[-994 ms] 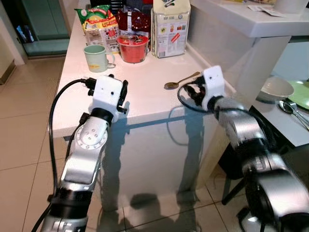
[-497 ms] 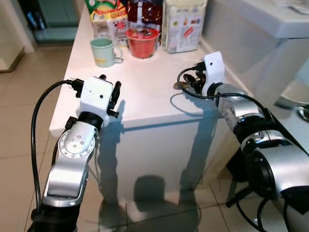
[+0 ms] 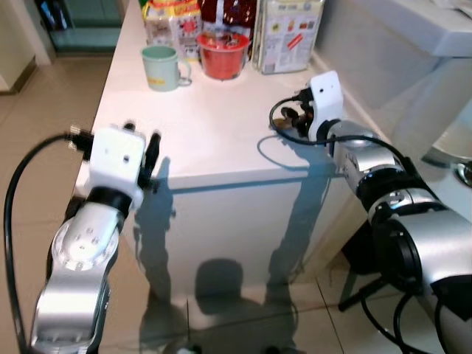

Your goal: Setting the table

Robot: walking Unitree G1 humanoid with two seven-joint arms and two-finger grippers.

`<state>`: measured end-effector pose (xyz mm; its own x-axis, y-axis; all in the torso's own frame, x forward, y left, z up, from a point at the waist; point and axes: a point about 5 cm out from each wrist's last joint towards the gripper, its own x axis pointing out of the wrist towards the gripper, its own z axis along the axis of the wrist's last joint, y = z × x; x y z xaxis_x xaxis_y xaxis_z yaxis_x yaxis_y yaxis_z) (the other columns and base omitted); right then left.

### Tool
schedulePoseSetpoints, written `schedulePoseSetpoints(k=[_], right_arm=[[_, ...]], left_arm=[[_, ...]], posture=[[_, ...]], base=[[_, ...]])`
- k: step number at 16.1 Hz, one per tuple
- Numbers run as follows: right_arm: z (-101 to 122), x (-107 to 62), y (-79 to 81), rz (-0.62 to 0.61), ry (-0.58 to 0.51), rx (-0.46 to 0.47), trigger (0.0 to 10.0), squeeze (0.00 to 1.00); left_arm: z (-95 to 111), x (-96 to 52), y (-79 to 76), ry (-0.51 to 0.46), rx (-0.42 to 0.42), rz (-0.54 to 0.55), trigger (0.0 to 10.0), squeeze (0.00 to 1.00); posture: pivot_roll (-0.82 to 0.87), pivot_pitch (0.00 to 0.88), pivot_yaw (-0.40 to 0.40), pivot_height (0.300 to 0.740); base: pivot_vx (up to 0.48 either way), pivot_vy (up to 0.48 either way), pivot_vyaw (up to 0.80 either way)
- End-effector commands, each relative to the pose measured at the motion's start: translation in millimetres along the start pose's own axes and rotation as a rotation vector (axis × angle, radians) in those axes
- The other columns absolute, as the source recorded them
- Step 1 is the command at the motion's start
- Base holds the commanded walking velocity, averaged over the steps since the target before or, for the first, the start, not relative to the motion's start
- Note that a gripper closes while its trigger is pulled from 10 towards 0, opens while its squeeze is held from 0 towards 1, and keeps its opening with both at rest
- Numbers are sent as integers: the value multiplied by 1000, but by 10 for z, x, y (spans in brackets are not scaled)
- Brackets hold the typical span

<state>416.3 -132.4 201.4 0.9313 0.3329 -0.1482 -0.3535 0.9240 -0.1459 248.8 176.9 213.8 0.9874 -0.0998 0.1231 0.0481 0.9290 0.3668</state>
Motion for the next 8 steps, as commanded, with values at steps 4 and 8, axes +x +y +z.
schedulePoseSetpoints(k=[4,8], right_arm=[[43,18,11,2,18,48,10000,0],[77,23,5,-4,6,86,10000,0]], left_arm=[[110,-151,43,10,26,-7,10000,0],[216,-262,214,23,81,22,10000,0]], posture=[[218,181,-65,740],[271,212,-66,740]], base=[[0,0,0],[0,0,0]])
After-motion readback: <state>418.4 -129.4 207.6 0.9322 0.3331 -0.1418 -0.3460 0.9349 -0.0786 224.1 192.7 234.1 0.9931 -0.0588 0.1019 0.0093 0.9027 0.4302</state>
